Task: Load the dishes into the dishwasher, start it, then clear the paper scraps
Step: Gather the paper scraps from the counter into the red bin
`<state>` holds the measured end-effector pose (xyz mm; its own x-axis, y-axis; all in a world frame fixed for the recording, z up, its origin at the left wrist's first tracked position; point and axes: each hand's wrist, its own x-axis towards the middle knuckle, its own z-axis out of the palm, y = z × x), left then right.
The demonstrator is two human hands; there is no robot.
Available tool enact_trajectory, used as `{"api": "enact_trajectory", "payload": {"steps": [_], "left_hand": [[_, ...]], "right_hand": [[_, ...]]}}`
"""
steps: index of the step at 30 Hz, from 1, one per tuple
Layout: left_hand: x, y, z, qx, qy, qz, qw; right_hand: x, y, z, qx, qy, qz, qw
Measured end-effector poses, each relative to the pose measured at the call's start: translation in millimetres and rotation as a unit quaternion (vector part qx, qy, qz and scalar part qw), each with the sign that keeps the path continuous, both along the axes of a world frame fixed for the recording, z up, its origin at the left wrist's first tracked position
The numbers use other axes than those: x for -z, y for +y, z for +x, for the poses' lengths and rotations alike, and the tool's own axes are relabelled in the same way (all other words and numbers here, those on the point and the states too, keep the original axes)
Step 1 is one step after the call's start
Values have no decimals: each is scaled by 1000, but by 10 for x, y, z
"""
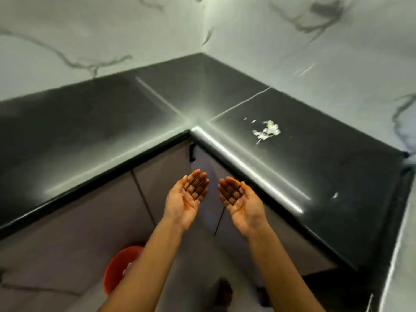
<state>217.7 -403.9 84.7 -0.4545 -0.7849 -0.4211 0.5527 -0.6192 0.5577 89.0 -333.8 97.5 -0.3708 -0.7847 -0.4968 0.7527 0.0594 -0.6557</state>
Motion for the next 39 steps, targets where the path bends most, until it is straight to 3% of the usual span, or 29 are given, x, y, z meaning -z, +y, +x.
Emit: {"api": "enact_trajectory", "payload": {"steps": [3, 5, 7, 9, 14, 16, 19, 23, 26, 27, 28, 31, 32, 33, 35, 36, 37, 39], "left_hand": [[-177, -265, -637, 48, -71, -85, 993], [-234, -461, -1068, 69, -157, -173, 970], [-145, -711, -1434, 80, -284, -282, 913], [50, -986, -1664, 95, -420, -360, 828], [416, -1674, -2051, 163, -619, -457, 618], [425, -1941, -2175, 191, -647, -477, 563], [400, -2341, -2397, 236, -655, -504, 511], [385, -2801, -2724, 276, -631, -547, 475], [434, -2959, -2792, 285, -624, -586, 431], [452, -2976, -2796, 293, -622, -596, 416], [459, -2972, -2786, 305, -618, -605, 400], [424, -2924, -2713, 347, -558, -675, 336], [410, -2910, -2688, 365, -518, -710, 305], [400, -2884, -2660, 385, -475, -742, 275], [392, -2820, -2576, 419, -395, -776, 256], [401, -2782, -2514, 430, -361, -780, 277], [417, -2742, -2440, 431, -330, -775, 323], [457, -2652, -2267, 375, -291, -730, 491]], "right_hand": [[-211, -118, -672, 50, 112, -11, 992], [-235, -202, -1142, 73, 272, 28, 959], [-124, -284, -1576, 51, 459, 121, 879], [68, -392, -1939, -5, 571, 199, 796], [444, -773, -2643, -92, 671, 346, 649], [489, -955, -2856, -116, 692, 374, 607], [473, -1352, -3000, -170, 720, 342, 579], [475, -1826, -3040, -261, 758, 266, 535], [463, -1752, -2984, -340, 781, 169, 495], [462, -1663, -2970, -358, 776, 126, 504], [469, -1559, -2952, -358, 759, 84, 538], [417, -1327, -2889, -198, 617, 23, 761], [363, -1319, -2904, -134, 567, 32, 812], [316, -1348, -2939, -98, 532, 55, 839], [247, -1525, -3052, -112, 524, 104, 838], [212, -1654, -3117, -133, 536, 121, 825], [183, -1812, -3176, -154, 550, 130, 810], [167, -2145, -3254, -230, 600, 137, 754]]}}
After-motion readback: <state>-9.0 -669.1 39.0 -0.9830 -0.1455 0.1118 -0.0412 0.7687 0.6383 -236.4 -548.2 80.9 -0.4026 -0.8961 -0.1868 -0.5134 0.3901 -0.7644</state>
